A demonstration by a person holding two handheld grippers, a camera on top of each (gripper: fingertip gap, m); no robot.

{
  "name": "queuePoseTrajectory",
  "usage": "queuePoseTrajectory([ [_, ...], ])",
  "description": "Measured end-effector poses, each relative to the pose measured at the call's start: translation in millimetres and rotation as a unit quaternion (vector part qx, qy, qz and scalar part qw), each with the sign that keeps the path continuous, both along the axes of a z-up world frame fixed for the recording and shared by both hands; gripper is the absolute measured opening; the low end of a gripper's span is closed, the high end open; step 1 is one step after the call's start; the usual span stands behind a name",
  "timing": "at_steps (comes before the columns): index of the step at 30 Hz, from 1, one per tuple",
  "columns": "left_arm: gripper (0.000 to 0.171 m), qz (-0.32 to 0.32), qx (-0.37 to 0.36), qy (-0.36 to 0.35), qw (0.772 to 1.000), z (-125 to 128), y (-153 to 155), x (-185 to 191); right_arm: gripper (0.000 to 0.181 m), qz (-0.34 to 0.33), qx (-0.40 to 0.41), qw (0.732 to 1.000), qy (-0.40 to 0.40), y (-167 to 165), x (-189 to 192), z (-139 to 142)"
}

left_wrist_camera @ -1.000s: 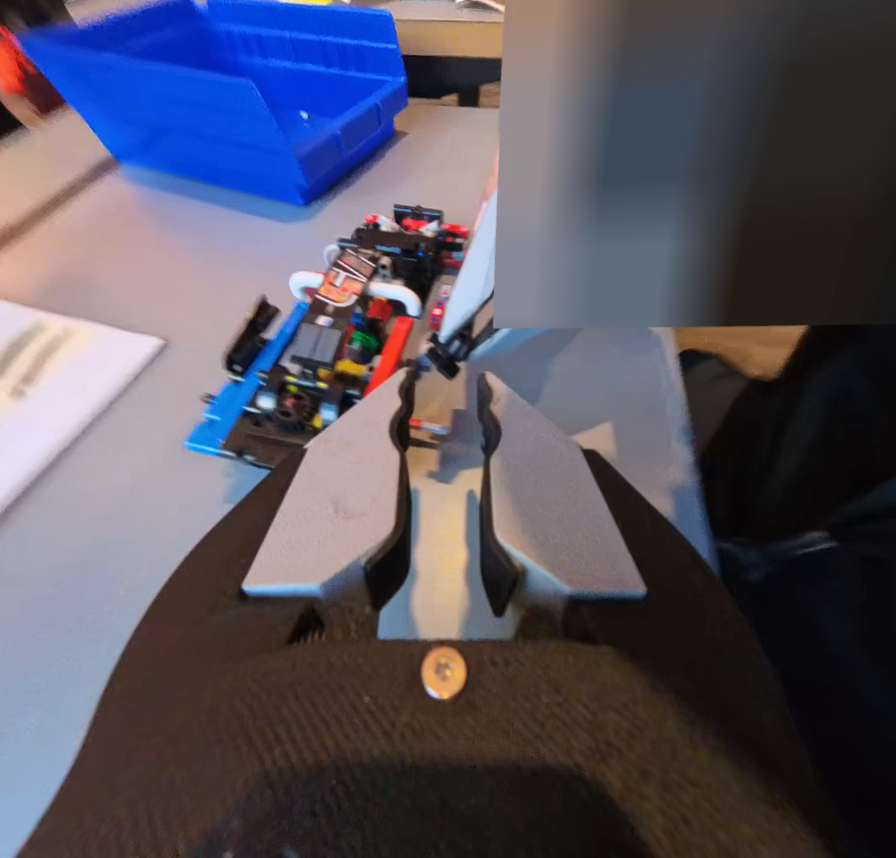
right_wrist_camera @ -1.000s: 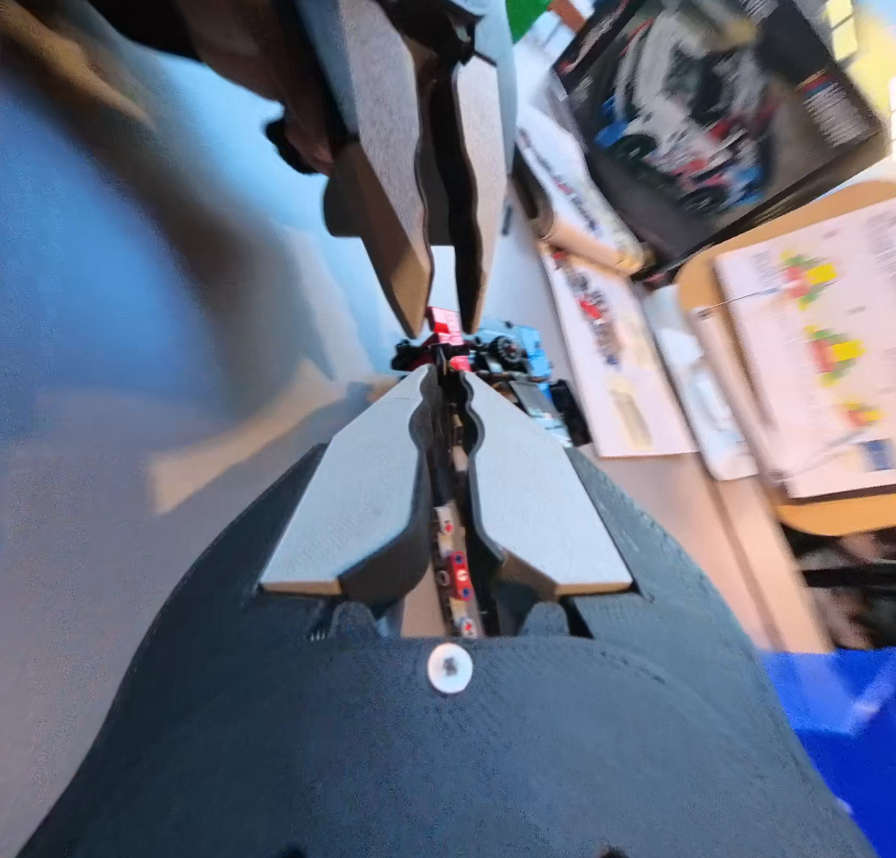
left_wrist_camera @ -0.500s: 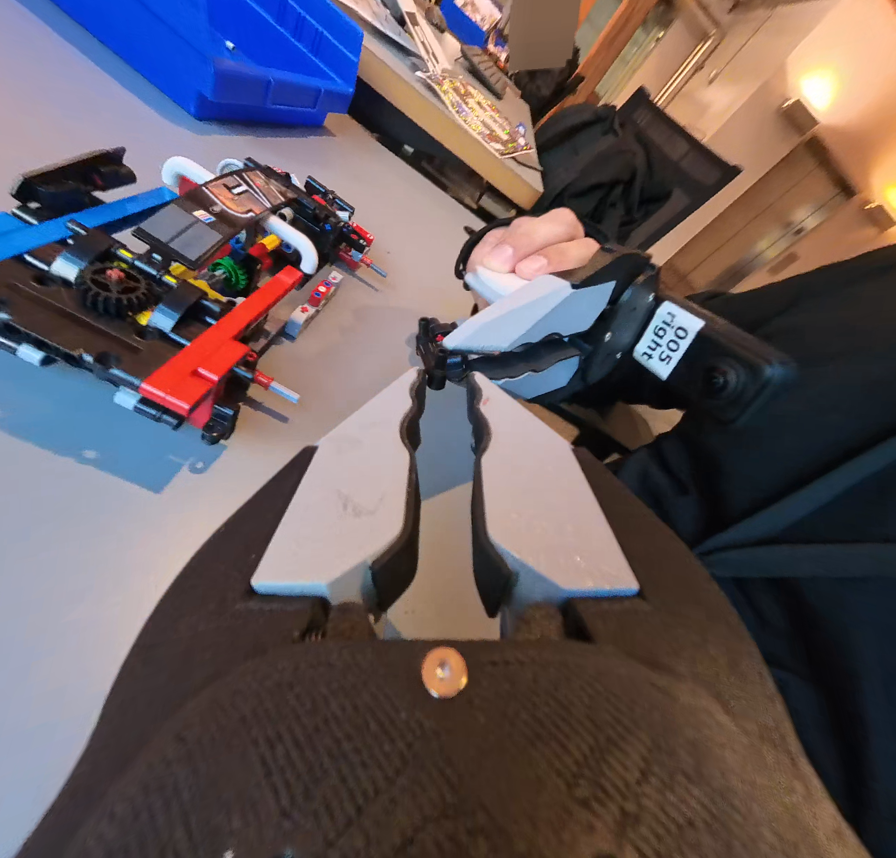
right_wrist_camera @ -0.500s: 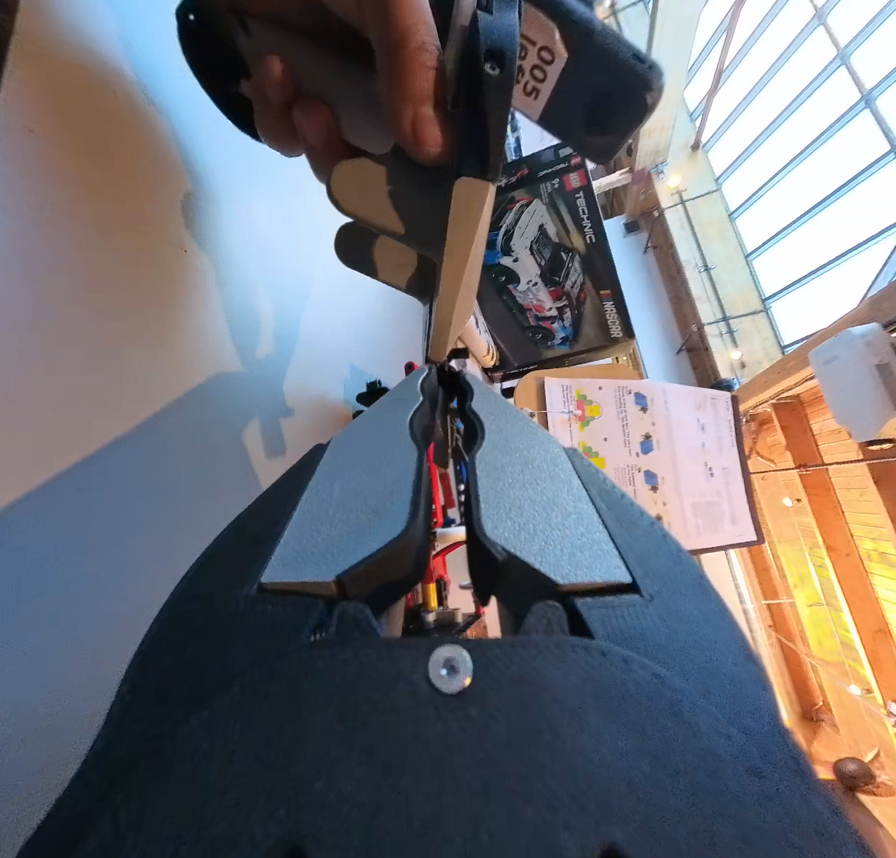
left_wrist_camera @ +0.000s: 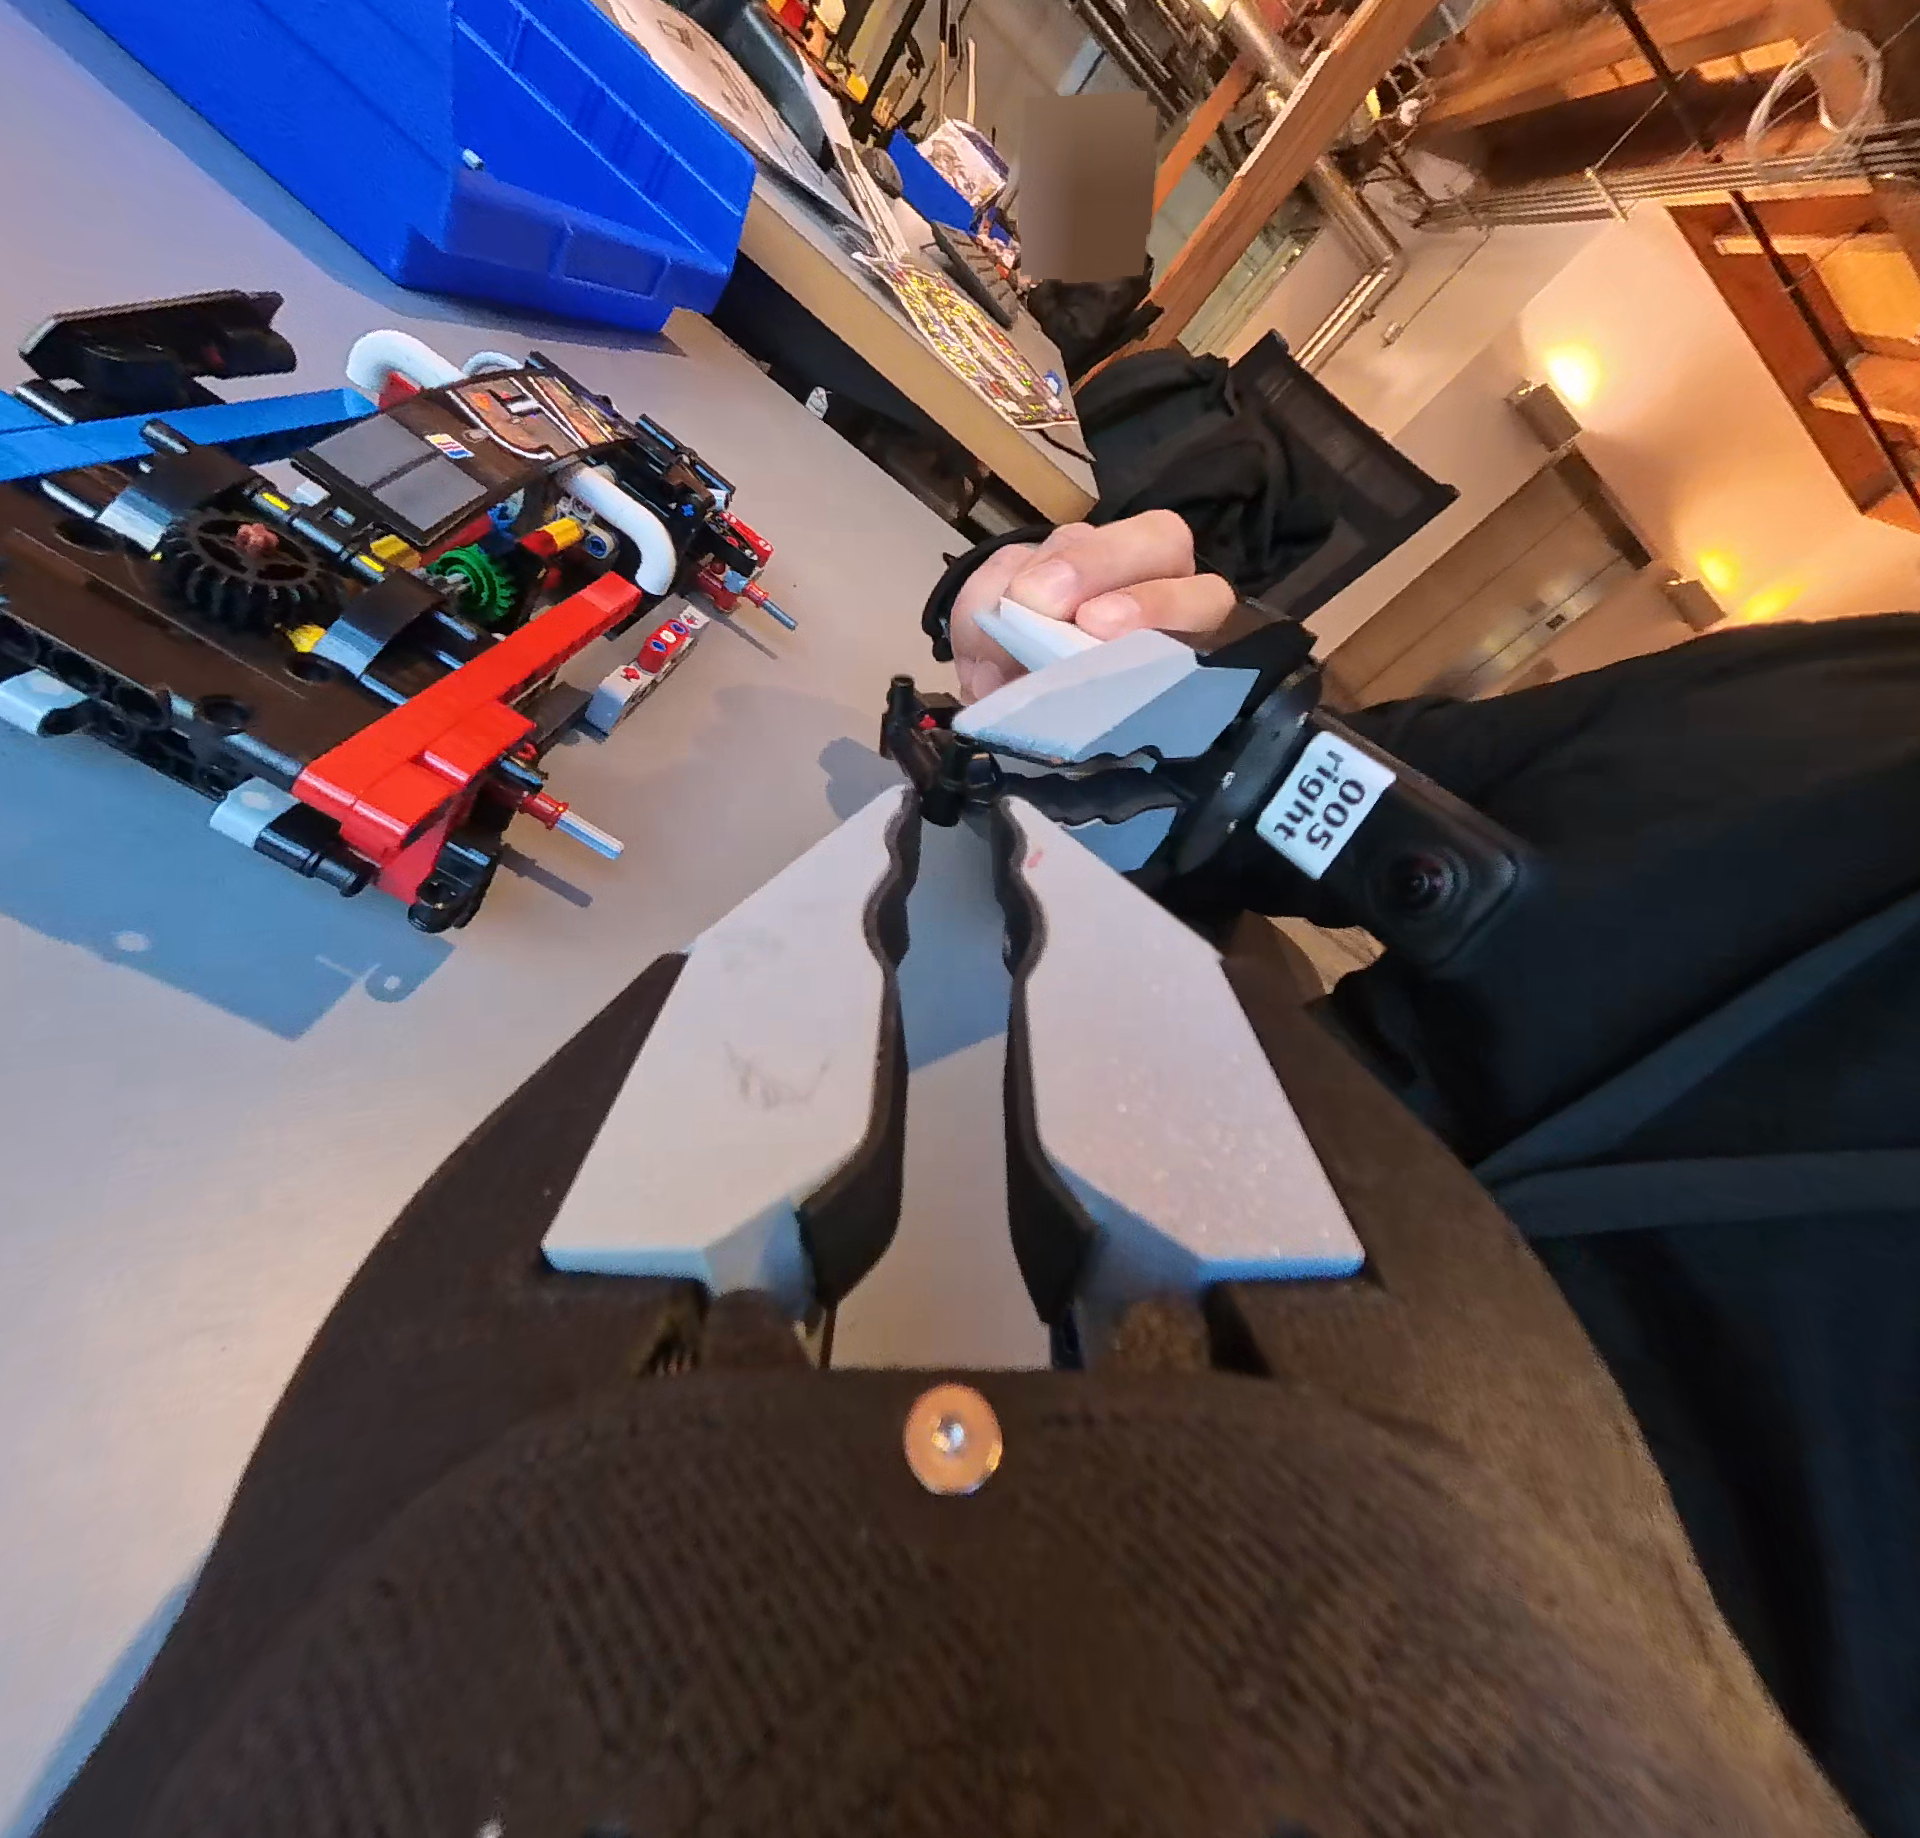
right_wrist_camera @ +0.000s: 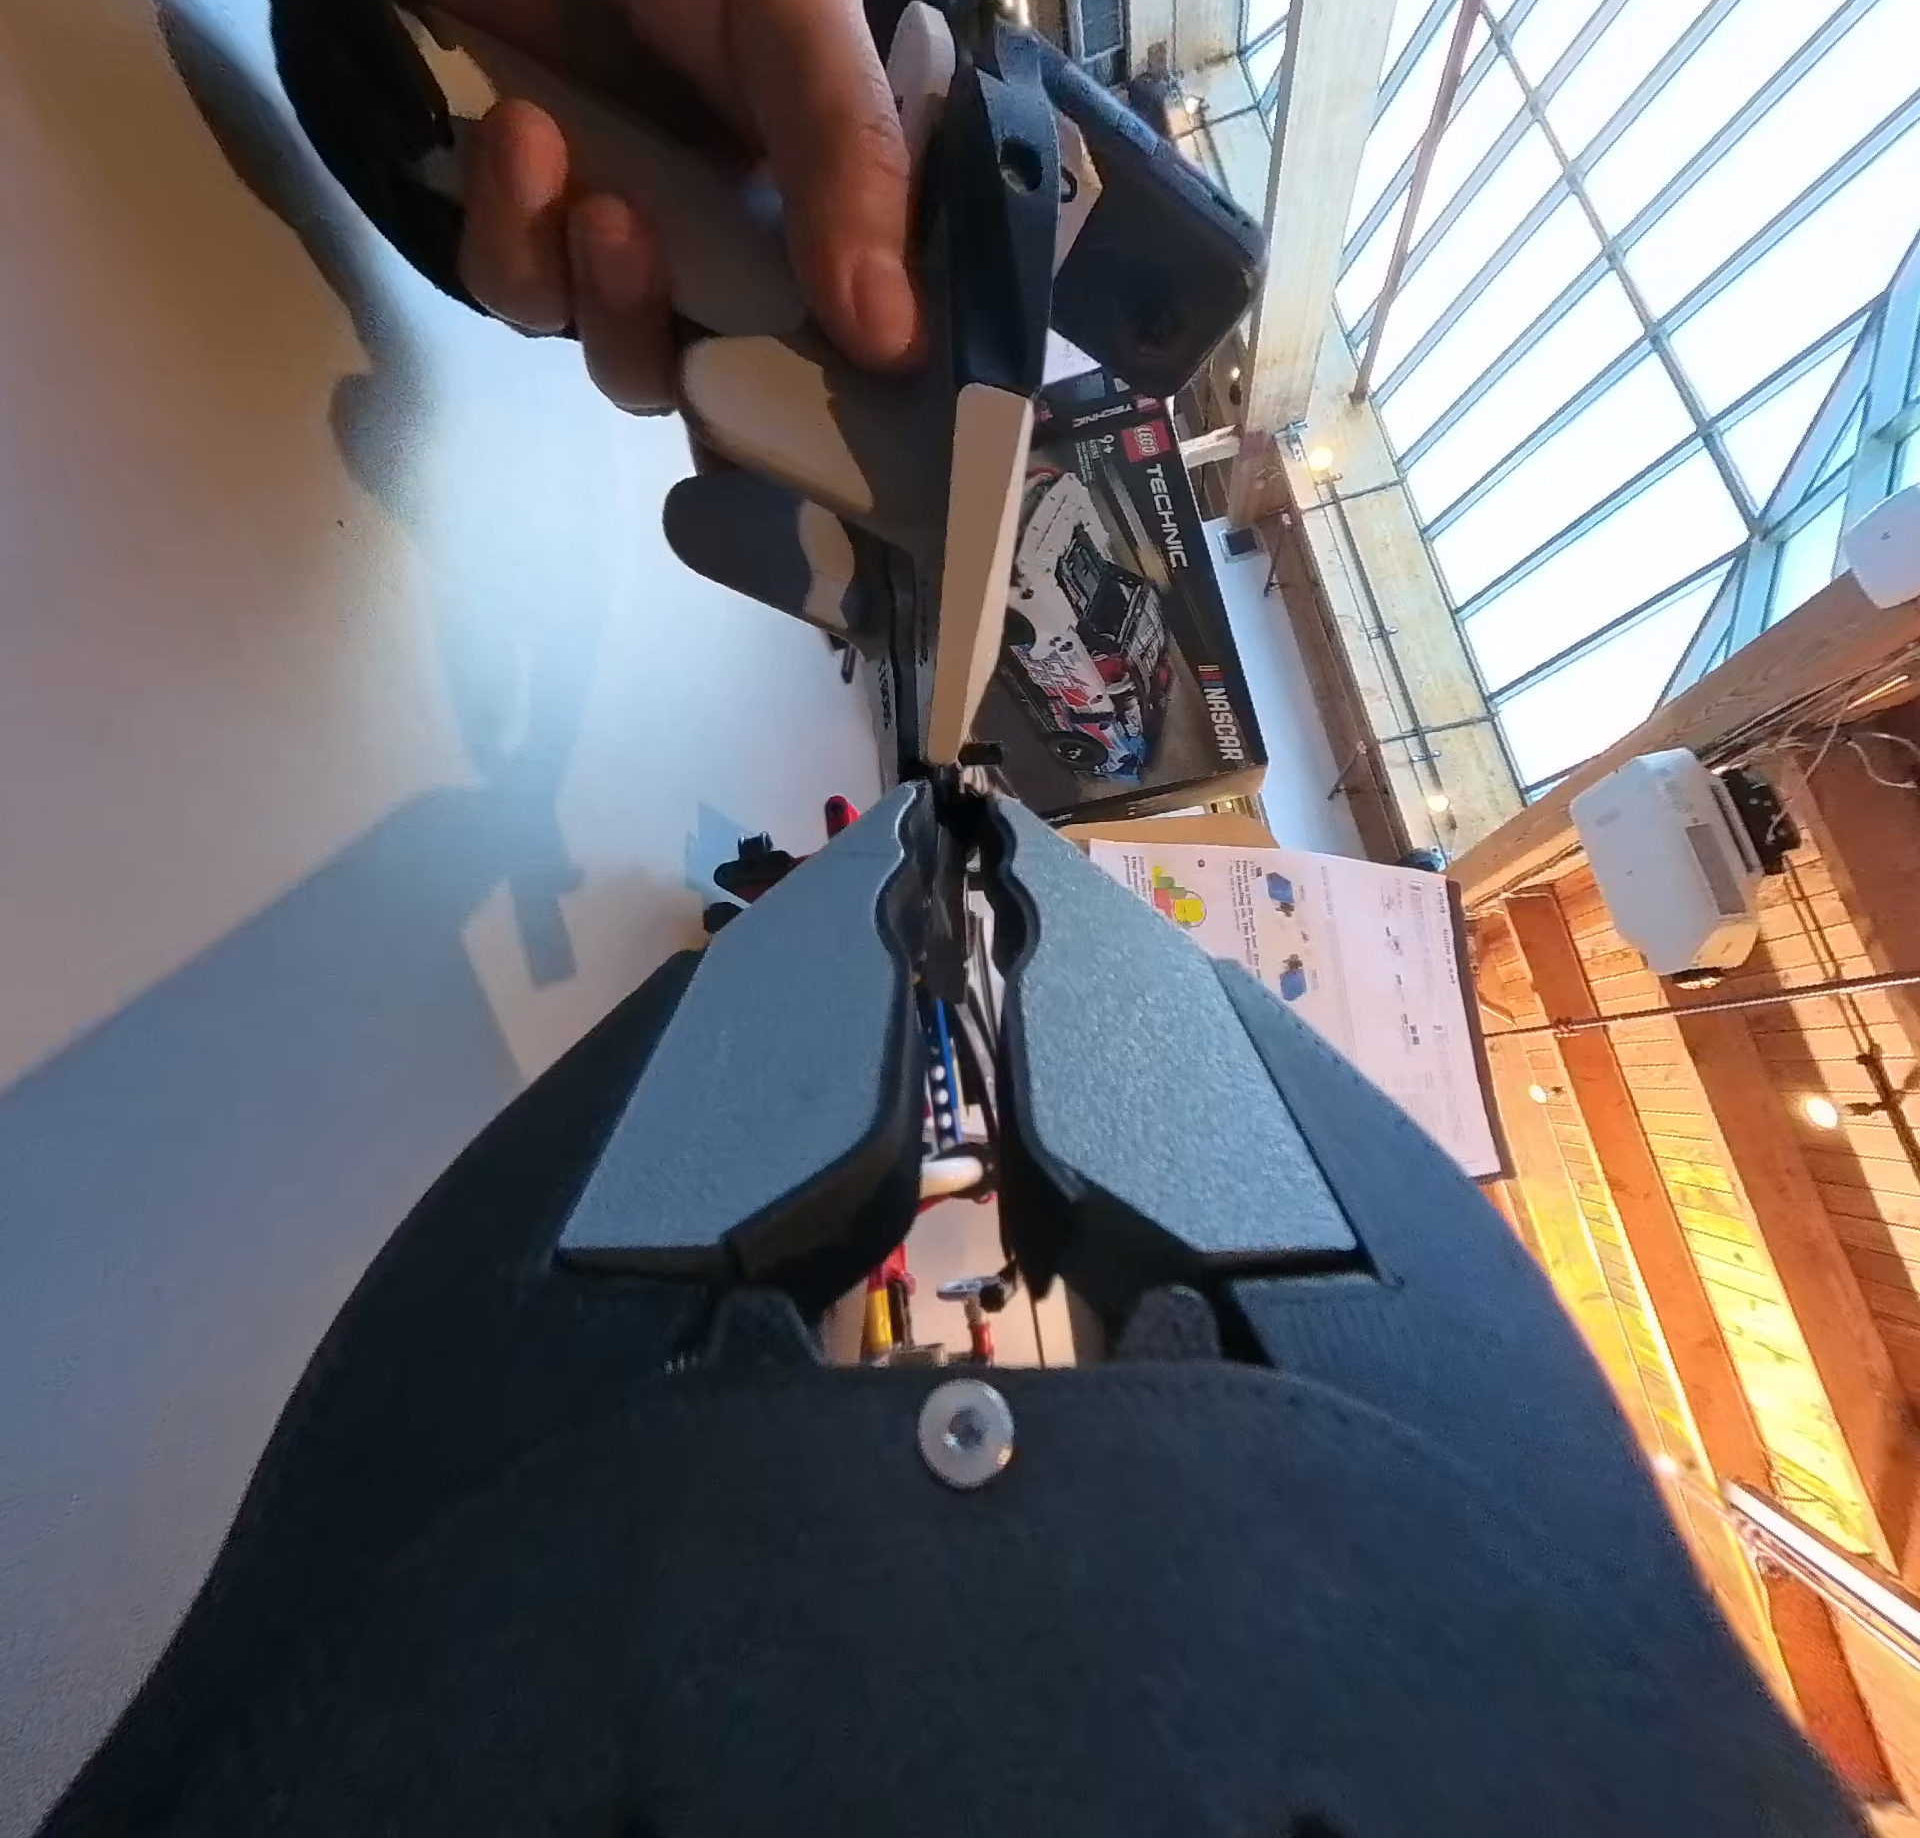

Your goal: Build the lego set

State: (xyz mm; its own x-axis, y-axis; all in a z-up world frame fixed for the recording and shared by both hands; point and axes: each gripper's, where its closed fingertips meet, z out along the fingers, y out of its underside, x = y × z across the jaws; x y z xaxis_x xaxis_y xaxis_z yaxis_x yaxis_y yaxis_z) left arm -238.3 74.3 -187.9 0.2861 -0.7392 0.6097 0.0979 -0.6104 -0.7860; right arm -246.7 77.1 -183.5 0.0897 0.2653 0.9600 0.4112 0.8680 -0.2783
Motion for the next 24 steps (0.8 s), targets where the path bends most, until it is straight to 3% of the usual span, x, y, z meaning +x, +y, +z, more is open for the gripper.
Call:
queuePoseTrajectory([
  [3, 0.01, -0.027, -0.026, -0.02, 0.999, 1, -4, -2, 0.003, 0.005, 0.01, 1.0, -0.002, -3, -1, 0],
  [13, 0.006, 0.005, -0.012, 0.009, 1.0, -7, 6, -10, 0.002, -0.003, 0.008, 1.0, -0.026, 3, -3, -10],
  [16, 0.013, -0.002, -0.017, -0.001, 1.0, -5, 5, -10, 0.003, 0.001, 0.001, 0.999, -0.034, 2, -4, -13],
  [24, 0.005, 0.024, 0.019, 0.036, 0.999, -7, 8, -10, 0.003, 0.007, -0.009, 1.0, -0.026, 1, -5, -13],
])
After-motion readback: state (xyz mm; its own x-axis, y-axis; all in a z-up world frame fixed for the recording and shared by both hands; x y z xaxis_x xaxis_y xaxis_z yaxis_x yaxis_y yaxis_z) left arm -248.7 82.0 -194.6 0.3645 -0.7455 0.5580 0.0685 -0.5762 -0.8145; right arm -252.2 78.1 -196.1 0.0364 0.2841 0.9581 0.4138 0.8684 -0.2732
